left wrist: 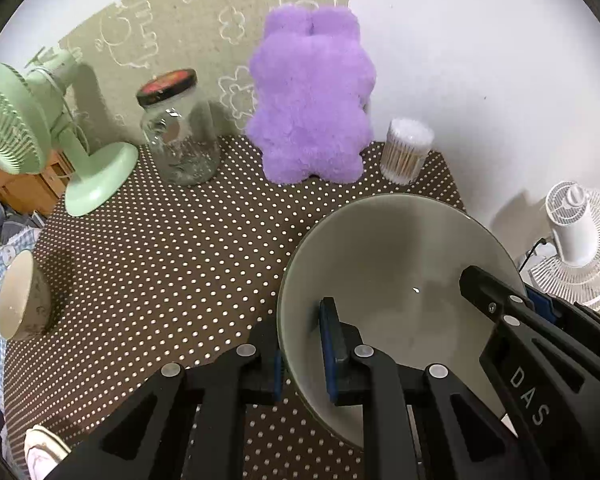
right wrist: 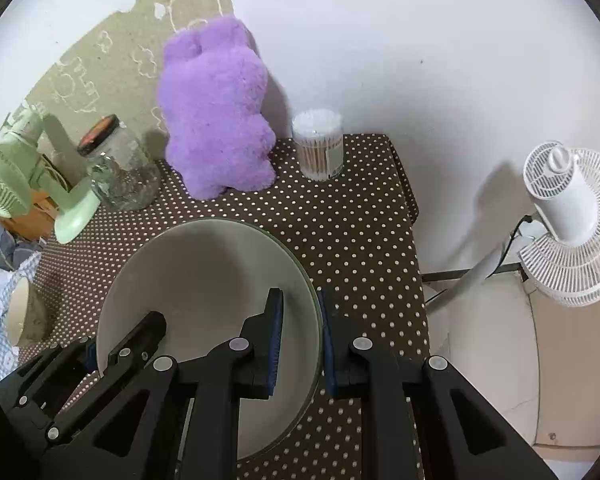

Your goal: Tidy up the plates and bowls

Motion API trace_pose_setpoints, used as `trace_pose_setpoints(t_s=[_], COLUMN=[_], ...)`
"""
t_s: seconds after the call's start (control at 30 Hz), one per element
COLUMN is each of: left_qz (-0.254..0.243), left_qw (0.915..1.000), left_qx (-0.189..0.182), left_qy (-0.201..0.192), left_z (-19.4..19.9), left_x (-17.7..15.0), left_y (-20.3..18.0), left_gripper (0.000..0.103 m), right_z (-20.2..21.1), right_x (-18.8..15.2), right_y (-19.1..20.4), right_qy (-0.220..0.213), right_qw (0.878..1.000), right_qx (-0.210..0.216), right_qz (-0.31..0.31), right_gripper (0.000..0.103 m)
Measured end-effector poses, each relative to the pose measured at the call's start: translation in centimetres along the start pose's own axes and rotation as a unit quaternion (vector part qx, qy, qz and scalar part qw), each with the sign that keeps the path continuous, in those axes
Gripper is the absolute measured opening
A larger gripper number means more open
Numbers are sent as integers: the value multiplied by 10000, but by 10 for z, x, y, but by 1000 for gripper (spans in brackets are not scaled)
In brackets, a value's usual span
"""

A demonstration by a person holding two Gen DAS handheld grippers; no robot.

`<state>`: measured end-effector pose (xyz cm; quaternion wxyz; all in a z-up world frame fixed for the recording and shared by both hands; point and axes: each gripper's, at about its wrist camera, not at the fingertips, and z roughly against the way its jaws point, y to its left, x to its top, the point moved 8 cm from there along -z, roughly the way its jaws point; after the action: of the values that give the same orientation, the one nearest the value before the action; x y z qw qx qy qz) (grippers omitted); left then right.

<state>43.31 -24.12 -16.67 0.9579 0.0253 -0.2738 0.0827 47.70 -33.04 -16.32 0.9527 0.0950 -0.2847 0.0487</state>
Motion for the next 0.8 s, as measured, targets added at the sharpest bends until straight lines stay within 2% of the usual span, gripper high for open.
trace_pose_setpoints(t_s=[0.27,0.8], left_qz=[-41,-240], left_qw=[9997,9983], left_qx=[-44,-226], left_qy=[-251,-477], left_z=[46,110], left_x=[-5,-26], left_y=[8,34], left_gripper=[12,12], right_z=[44,120], right_x=[-9,-48], right_y=[12,42], right_qy=[-153,-353], right_qw=[9999,9991], right_qx=[-18,-155], right_qz=[7,-188], right_gripper=[20,21])
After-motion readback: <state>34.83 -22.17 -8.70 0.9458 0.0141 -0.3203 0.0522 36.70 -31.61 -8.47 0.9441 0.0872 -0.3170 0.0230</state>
